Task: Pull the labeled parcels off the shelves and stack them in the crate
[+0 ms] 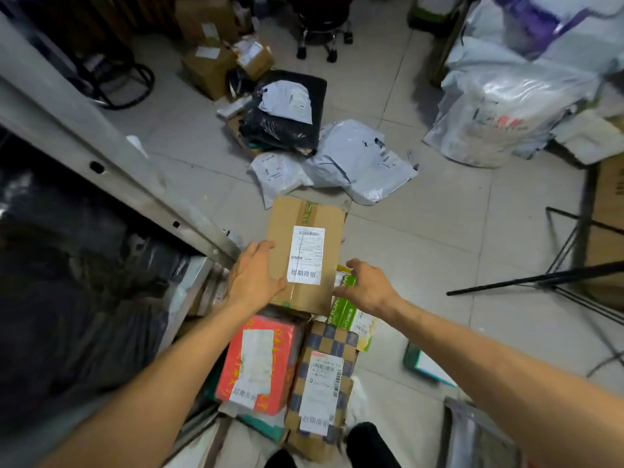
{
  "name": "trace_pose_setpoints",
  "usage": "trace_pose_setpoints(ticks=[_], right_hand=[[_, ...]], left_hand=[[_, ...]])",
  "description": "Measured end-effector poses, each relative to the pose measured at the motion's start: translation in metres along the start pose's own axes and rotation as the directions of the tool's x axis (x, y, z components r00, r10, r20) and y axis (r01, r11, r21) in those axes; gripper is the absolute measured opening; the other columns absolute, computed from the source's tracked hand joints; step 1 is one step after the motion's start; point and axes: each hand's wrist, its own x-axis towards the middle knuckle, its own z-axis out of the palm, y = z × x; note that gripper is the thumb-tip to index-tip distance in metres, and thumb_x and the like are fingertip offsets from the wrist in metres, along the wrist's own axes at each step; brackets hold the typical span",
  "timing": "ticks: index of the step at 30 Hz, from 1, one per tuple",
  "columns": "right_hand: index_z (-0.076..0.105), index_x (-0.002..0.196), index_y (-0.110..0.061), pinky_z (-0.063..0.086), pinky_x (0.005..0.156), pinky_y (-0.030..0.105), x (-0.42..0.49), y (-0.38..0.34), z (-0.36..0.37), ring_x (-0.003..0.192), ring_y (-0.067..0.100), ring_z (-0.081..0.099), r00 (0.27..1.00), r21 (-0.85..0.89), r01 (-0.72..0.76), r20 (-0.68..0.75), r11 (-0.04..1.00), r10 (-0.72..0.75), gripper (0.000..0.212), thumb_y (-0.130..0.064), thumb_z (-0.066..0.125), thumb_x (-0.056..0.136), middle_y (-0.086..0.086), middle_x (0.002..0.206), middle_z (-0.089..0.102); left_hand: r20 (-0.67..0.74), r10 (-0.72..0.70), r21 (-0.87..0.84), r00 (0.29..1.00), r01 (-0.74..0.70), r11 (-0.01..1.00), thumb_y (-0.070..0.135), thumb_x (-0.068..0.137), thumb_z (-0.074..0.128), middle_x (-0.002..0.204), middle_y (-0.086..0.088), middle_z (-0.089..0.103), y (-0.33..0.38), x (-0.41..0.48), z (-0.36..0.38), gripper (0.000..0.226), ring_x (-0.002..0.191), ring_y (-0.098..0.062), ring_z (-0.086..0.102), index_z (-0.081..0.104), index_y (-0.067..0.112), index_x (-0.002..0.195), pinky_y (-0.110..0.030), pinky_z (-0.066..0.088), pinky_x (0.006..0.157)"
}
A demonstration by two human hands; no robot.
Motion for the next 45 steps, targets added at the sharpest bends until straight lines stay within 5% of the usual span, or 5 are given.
trace_pose_setpoints(ticks=[8,18,29,37,45], right_hand=[[0.05,0.135,-0.01,0.046,0.095,0.035,-0.083,-0.072,-0.073,0.119,0.03,0.055,0.963,-0.578,0.26,0.215,0.774,-0.162,0.056,-0.027,0.071,0.086,0.012,0.133,0.056],[0.058,0.122,-0.008,0.047,0.076,0.031,-0.25,-0.134,-0.105,0.102,0.029,0.06,0.927,-0.759,0.291,0.074,0.582,-0.367,0.048,-0.035,0.071,0.084,0.011,0.116,0.064],[0.053,0.132,-0.011,0.05,0.091,0.041,-0.436,-0.17,-0.036,0.113,0.029,0.056,0.803,-0.834,0.448,0.216,0.323,-0.556,0.062,-0.047,0.068,0.084,0.01,0.125,0.059],[0.057,0.126,-0.015,0.052,0.08,0.034,-0.482,-0.219,0.022,0.098,0.024,0.061,0.691,-0.802,0.582,0.403,0.132,-0.601,0.054,-0.043,0.069,0.082,0.006,0.113,0.064],[0.042,0.142,-0.017,0.041,0.103,0.036,-0.568,-0.246,0.19,0.127,0.025,0.049,0.464,-0.611,0.772,0.729,-0.173,-0.503,0.068,-0.046,0.067,0.086,0.005,0.14,0.049]], left_hand=[[0.007,0.003,0.147,1.0,-0.003,0.989,0.034,0.074,0.078,0.114,-0.001,0.067,0.046,-0.086,-0.098,0.044,0.109,-0.023,0.06,0.064,0.019,0.114,-0.033,0.049,0.091],[-0.085,0.12,0.286,0.989,-0.091,0.954,0.045,0.076,0.075,0.103,0.0,0.068,0.077,-0.242,-0.196,0.036,0.1,-0.021,0.063,0.069,0.019,0.101,-0.034,0.053,0.08],[-0.17,0.118,0.299,0.978,-0.063,0.952,0.046,0.076,0.069,0.106,-0.002,0.07,0.056,-0.442,-0.222,0.041,0.096,-0.022,0.065,0.069,0.021,0.108,-0.039,0.055,0.086],[-0.324,-0.24,0.107,0.915,0.288,0.952,0.045,0.082,0.067,0.113,0.0,0.067,-0.024,-0.569,-0.212,0.04,0.1,-0.02,0.062,0.066,0.02,0.113,-0.032,0.049,0.081],[-0.341,-0.746,-0.253,0.572,0.709,0.659,0.042,0.078,0.068,0.115,-0.002,0.065,-0.118,-0.784,-0.136,0.041,0.108,-0.024,0.061,0.067,0.019,0.113,-0.03,0.049,0.086]])
